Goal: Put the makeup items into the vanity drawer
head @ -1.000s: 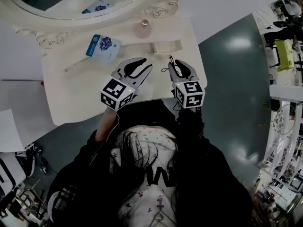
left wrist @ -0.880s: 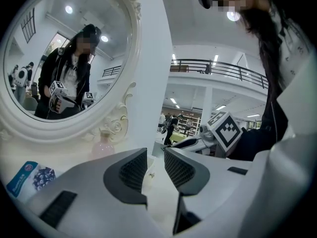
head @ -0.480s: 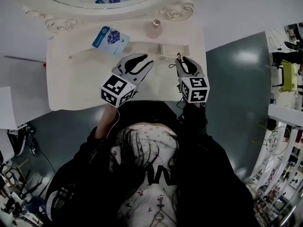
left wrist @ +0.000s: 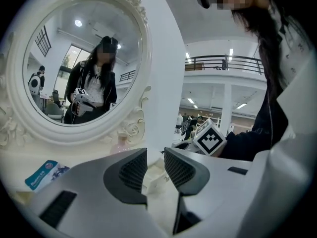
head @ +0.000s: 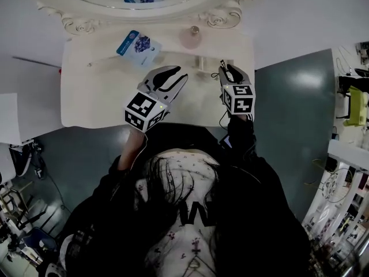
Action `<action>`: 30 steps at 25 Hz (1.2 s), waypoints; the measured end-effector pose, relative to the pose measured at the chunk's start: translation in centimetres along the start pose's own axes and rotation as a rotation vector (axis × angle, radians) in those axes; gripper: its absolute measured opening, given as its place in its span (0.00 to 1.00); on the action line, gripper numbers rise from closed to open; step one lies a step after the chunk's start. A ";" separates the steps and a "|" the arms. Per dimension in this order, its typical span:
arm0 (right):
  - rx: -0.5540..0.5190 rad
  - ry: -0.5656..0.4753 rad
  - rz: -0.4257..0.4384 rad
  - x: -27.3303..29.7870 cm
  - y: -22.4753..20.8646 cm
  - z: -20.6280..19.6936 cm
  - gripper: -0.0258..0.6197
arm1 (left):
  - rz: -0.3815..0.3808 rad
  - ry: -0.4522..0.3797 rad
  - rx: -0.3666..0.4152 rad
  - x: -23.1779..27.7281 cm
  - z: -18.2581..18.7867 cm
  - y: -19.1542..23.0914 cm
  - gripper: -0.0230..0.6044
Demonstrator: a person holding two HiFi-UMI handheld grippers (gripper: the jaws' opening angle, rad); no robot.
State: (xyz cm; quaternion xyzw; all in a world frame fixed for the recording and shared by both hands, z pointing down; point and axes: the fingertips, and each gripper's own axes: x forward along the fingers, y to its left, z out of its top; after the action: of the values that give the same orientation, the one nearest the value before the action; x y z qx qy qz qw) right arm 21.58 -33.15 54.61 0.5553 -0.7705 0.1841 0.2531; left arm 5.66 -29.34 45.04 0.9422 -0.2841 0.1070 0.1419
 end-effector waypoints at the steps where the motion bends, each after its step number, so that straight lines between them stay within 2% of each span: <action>1: -0.006 -0.005 -0.006 0.2 -0.3 0.2 0.22 | 0.008 -0.001 -0.003 0.0 0.0 0.1 0.21; 7: -0.051 -0.041 -0.062 1.9 -1.4 0.5 0.22 | 0.045 -0.001 -0.015 0.0 -0.1 0.1 0.21; 11: -0.122 -0.063 -0.087 2.9 -1.0 0.2 0.22 | 0.067 0.001 -0.019 -0.1 -0.3 0.1 0.21; 15: -0.220 -0.049 -0.066 3.6 -0.1 -1.0 0.22 | 0.085 0.004 -0.020 -0.2 -0.4 0.1 0.21; 25: -0.379 0.000 0.011 4.1 0.8 -2.2 0.19 | 0.093 0.006 -0.015 0.0 -0.5 -0.4 0.21; 30: -0.414 0.016 0.051 4.2 1.0 -2.4 0.18 | 0.094 0.006 -0.014 0.0 -0.5 -0.5 0.21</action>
State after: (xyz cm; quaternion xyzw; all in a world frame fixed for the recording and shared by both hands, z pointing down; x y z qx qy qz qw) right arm 19.99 -34.63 59.01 0.4703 -0.8036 0.0325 0.3633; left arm 5.83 -28.78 45.42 0.9263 -0.3286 0.1143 0.1444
